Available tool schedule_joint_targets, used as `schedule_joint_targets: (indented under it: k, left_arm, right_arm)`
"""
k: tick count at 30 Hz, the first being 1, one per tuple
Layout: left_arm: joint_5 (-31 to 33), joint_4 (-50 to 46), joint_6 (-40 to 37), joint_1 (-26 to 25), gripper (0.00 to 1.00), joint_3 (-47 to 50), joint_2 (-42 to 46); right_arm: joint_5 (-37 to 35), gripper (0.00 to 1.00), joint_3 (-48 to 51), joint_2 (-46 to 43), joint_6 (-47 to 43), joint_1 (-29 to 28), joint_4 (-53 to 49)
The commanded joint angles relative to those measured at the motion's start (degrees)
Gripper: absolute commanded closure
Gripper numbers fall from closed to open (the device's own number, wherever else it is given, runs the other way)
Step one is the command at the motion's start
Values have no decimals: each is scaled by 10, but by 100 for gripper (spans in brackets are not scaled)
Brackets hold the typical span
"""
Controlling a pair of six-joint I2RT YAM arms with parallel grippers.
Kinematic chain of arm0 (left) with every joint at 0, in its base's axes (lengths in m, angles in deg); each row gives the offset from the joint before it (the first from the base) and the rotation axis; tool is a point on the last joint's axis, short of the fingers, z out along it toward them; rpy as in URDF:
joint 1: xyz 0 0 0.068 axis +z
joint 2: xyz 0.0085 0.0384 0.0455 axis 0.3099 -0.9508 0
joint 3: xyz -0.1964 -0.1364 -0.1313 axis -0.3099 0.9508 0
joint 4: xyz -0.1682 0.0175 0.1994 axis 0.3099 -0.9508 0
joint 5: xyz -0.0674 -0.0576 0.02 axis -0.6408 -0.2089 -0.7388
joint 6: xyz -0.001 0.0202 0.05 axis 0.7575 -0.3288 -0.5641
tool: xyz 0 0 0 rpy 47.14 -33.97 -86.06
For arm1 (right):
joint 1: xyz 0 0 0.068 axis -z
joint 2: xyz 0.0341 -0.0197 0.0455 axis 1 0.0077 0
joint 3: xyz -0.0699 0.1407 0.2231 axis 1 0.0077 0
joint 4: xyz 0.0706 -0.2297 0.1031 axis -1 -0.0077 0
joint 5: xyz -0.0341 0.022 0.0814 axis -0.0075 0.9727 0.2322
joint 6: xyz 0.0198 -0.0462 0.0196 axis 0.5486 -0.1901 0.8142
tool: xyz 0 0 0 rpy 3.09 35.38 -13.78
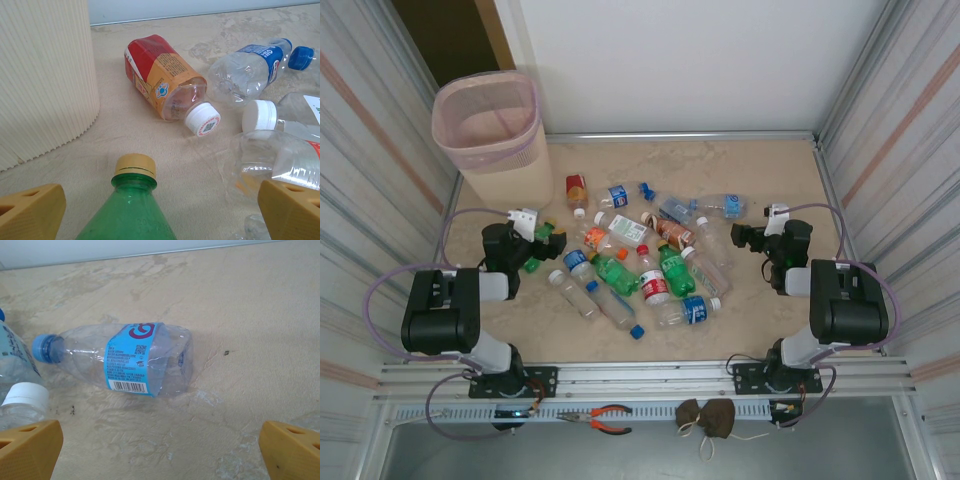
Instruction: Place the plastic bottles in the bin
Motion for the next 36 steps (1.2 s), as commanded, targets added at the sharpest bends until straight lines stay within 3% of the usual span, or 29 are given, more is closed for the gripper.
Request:
schedule_joint_targets:
  k: [1, 12, 19, 23, 27, 36]
  left_arm:
    - [-12, 14, -10, 3, 1, 2, 4]
    - [-13, 20, -12, 3, 1, 7, 8]
    - [39, -15, 11, 2, 1, 4, 51]
    - [86, -195, 7, -3, 1, -56, 108]
    - [158, -300, 28, -15, 2, -88, 127]
    - [171, -622, 45, -33, 12, -257, 97]
  right_arm:
    - [15, 1, 4, 2, -4, 7, 13]
    - [-14, 1, 1, -30, 1, 2, -17]
    - [-31, 1, -11, -81, 12, 2, -86]
    - [-57, 1, -29, -111, 11, -7, -152]
    - [-84, 1, -59, -137, 15, -19, -229]
    - [-94, 1, -137, -178, 36, -63, -403]
